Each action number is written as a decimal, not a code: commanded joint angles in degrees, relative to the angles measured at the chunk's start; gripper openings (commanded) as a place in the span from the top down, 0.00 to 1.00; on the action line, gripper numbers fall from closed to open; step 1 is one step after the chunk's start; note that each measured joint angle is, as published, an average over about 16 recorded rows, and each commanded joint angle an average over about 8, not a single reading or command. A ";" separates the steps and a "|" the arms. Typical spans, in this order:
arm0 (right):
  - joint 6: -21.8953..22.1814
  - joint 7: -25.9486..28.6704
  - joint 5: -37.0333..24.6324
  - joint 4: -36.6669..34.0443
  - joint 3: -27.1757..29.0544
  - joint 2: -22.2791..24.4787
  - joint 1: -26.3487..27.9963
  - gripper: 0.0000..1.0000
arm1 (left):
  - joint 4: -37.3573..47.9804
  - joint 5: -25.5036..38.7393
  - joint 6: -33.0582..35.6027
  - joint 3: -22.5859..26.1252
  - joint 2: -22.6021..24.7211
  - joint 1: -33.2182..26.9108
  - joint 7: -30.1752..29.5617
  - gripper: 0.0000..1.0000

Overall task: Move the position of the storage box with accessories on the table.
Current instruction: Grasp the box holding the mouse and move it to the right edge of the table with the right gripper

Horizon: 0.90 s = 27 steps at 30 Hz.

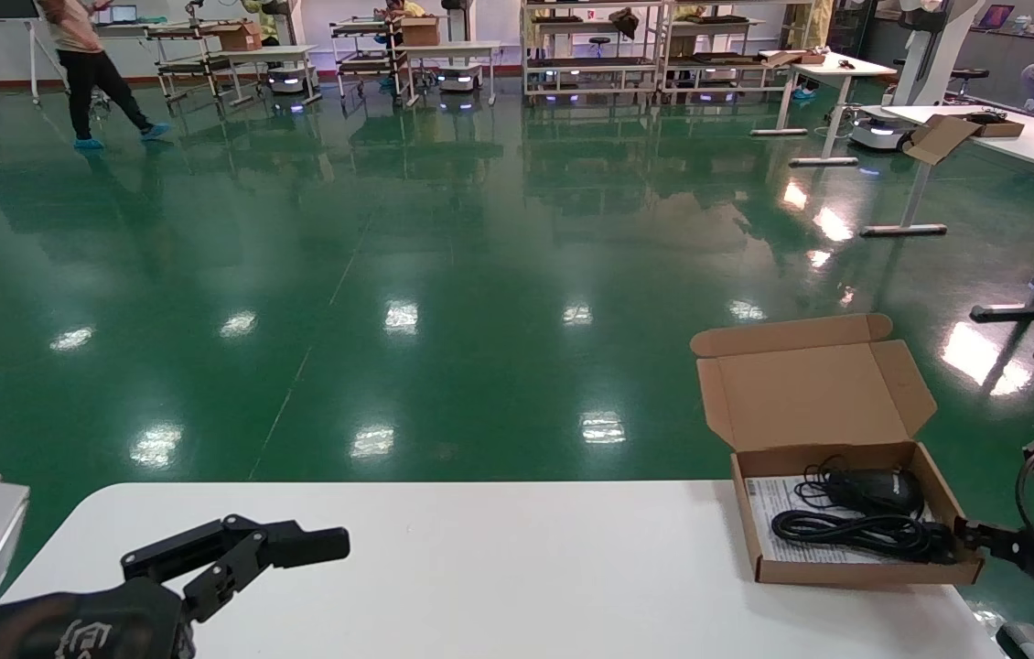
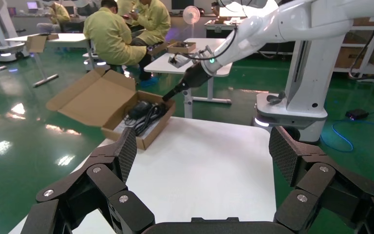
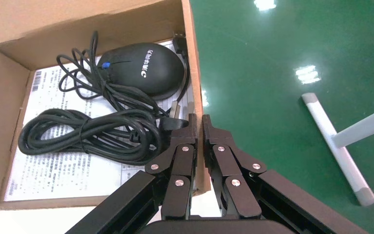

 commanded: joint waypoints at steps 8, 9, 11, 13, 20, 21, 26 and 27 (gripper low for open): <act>0.99 -2.29 0.99 1.08 0.70 0.21 -2.84 1.00 | 0.00 0.00 0.00 0.00 0.00 0.00 0.00 0.00; 1.03 -2.79 0.92 1.20 0.66 0.23 -2.97 1.00 | 0.00 0.00 0.00 0.00 0.00 0.00 0.00 0.00; 1.08 -3.91 0.75 1.47 0.55 0.32 -3.18 0.98 | 0.00 0.00 0.00 0.00 0.00 0.00 0.00 0.00; 1.08 -5.23 0.54 1.75 0.42 0.45 -3.43 0.96 | 0.00 0.00 0.00 0.00 0.00 0.00 0.00 0.00; 1.10 -9.95 0.36 2.38 0.37 1.20 -4.17 0.92 | 0.00 0.00 0.00 0.00 0.00 0.00 0.00 0.00; 1.13 -10.49 0.47 2.40 0.46 1.29 -4.24 0.92 | 0.00 0.00 0.00 0.00 0.00 0.00 0.00 0.00; 1.15 -12.59 1.38 2.39 1.15 1.50 -4.50 0.72 | 0.00 0.00 0.00 0.00 0.00 0.00 0.00 0.00; 1.14 -12.95 1.61 2.39 1.32 1.49 -4.55 0.60 | 0.00 0.00 0.00 0.00 0.00 0.00 0.00 0.00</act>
